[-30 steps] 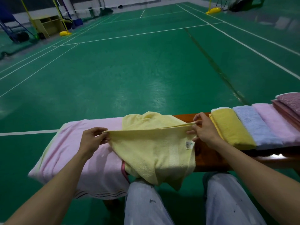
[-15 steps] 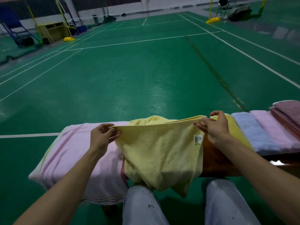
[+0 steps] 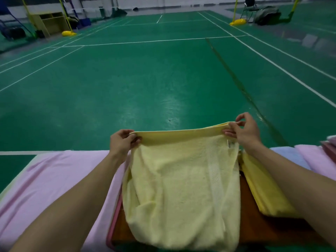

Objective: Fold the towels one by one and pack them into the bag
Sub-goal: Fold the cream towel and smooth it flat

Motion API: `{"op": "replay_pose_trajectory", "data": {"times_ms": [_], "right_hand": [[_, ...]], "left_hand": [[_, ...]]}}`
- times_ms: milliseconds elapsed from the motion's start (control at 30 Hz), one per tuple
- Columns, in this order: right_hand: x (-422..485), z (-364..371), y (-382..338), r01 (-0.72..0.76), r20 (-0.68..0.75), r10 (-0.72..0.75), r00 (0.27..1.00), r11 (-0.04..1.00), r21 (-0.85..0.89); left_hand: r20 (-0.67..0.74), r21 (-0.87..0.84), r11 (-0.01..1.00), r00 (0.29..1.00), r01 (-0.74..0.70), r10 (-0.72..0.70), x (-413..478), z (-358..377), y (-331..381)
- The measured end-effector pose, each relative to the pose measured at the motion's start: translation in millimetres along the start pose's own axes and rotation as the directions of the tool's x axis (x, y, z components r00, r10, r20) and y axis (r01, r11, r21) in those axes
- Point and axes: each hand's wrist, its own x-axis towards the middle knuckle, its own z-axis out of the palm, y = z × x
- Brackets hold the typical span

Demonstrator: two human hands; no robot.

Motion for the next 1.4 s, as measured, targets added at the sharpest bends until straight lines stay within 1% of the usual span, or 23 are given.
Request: {"op": "replay_pose_trajectory", "data": {"times_ms": [67, 167, 367, 433, 533, 767, 900, 1033, 1133, 1200, 1300, 1400], "right_hand": [[25, 5, 4, 0.01, -0.007, -0.01, 1.0, 1.0, -0.018], [59, 16, 9, 0.031, -0.07, -0.03, 0.997, 0.999, 0.013], [93, 35, 4, 0.068, -0.157, -0.042, 0.987, 0.984, 0.163], [95, 36, 0, 0.088, -0.161, -0.057, 0.985, 0.977, 0.193], [97, 36, -4, 0.112, -0.153, -0.083, 0.985, 0.975, 0.193], [73, 35, -4, 0.087, -0.11, -0.064, 0.992, 0.971, 0.222], [41, 29, 10, 0.048, -0.058, -0.037, 0.998, 0.981, 0.188], [5, 15, 16, 0.028, 0.026, -0.032, 0.999, 0.989, 0.146], [-21, 4, 15, 0.05, 0.039, -0.055, 0.998, 0.991, 0.127], [-39, -4, 12, 0.072, 0.039, -0.076, 0.996, 0.992, 0.103], [-62, -15, 9, 0.092, 0.04, -0.095, 0.995, 0.993, 0.08], [-85, -24, 4, 0.112, 0.007, -0.113, 0.994, 0.991, 0.075]], "left_hand": [[-0.003, -0.002, 1.0, 1.0, -0.012, 0.012, 21, 14, -5], [0.001, -0.002, 0.999, 0.999, -0.046, 0.046, 52, 29, -11], [0.016, -0.099, 0.992, 0.996, -0.082, 0.084, 86, 44, -4], [0.022, -0.121, 0.988, 0.995, -0.091, 0.094, 89, 44, -2], [0.023, -0.115, 0.989, 0.995, -0.095, 0.099, 89, 40, 1], [0.019, -0.093, 0.993, 0.997, -0.072, 0.074, 69, 19, -2], [0.027, -0.017, 0.998, 0.998, -0.056, 0.057, 44, 0, -5], [0.043, 0.061, 0.996, 0.997, -0.063, 0.061, 21, -23, 0], [0.036, 0.223, 0.969, 0.994, -0.106, 0.1, -1, -36, 6], [0.038, 0.297, 0.946, 0.991, -0.134, 0.129, -18, -42, 12], [0.052, 0.305, 0.937, 0.985, -0.171, 0.163, -41, -49, 21], [0.068, 0.296, 0.929, 0.975, -0.222, 0.211, -67, -56, 27]]}}
